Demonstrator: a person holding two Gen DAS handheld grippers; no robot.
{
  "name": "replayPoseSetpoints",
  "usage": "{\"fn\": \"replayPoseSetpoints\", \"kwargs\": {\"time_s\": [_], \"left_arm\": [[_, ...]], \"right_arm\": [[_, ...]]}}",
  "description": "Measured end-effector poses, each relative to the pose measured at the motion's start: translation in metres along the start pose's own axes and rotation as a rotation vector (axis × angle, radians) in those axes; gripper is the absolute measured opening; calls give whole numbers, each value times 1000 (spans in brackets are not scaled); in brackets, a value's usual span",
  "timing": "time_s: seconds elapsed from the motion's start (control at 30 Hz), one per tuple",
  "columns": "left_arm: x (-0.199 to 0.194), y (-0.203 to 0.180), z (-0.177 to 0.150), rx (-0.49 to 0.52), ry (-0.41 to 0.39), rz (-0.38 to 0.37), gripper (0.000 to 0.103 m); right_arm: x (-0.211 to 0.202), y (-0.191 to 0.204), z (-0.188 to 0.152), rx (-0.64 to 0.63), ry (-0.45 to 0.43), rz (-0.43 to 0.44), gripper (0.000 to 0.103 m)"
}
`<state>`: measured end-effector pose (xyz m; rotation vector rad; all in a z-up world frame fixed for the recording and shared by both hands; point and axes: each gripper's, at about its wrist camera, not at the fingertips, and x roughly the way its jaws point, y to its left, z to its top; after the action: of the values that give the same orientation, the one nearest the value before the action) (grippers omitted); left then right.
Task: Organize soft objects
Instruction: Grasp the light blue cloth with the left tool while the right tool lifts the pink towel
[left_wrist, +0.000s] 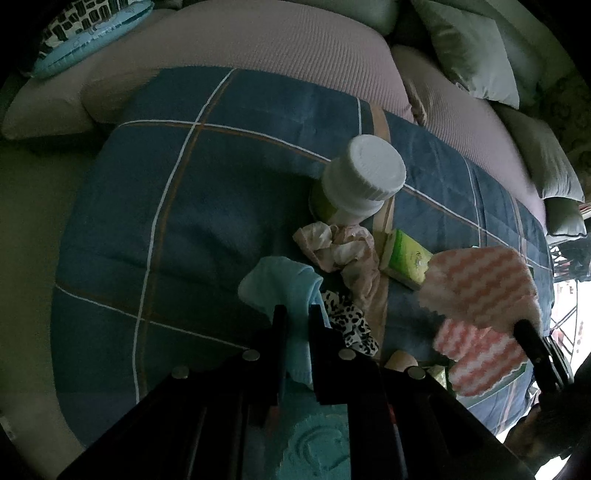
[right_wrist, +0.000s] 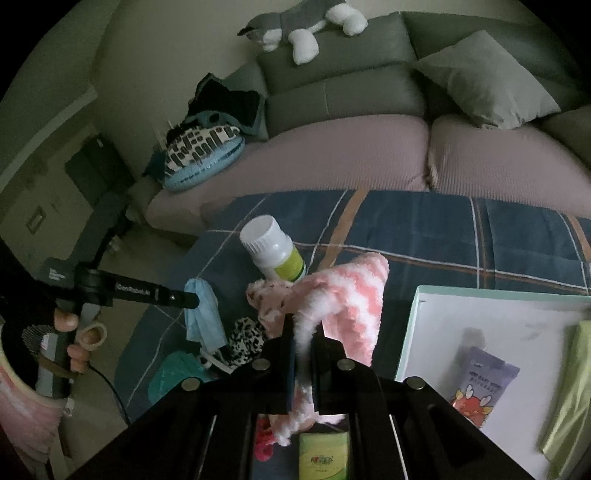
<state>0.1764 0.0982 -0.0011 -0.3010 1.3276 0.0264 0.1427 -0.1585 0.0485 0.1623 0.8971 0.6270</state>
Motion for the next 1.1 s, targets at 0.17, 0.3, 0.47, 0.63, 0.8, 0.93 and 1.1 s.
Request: {"fn": "replayPoseSetpoints", "kwargs": {"time_s": [0.17,0.3,0.47,0.63,0.8,0.93,1.1], "left_arm": [[-5,0,-1,-2,-9,7,10],[-11,-1,0,5,-23,13,9],[-18,-2,1,4,-40,18,9],[-27,-4,2,6,-57,25,8],[-36,-6,3,4,-76,24,8],[-48,-11,4,13,-100,29,8],[-68,-24,7,34,-141,23,8]], "right_arm": [[-9,-3,3,9,-29,8,6],[-14,-7,4,18,-42,9,6],[-20,-10,5,27,-58,11,6],[-23,-13,5,34,-69,15,7],[-30,-16,5,39,-89,19,7],[-35,-18,6,43,-107,21,7],[-42,-22,8,54,-129,22,7]]}}
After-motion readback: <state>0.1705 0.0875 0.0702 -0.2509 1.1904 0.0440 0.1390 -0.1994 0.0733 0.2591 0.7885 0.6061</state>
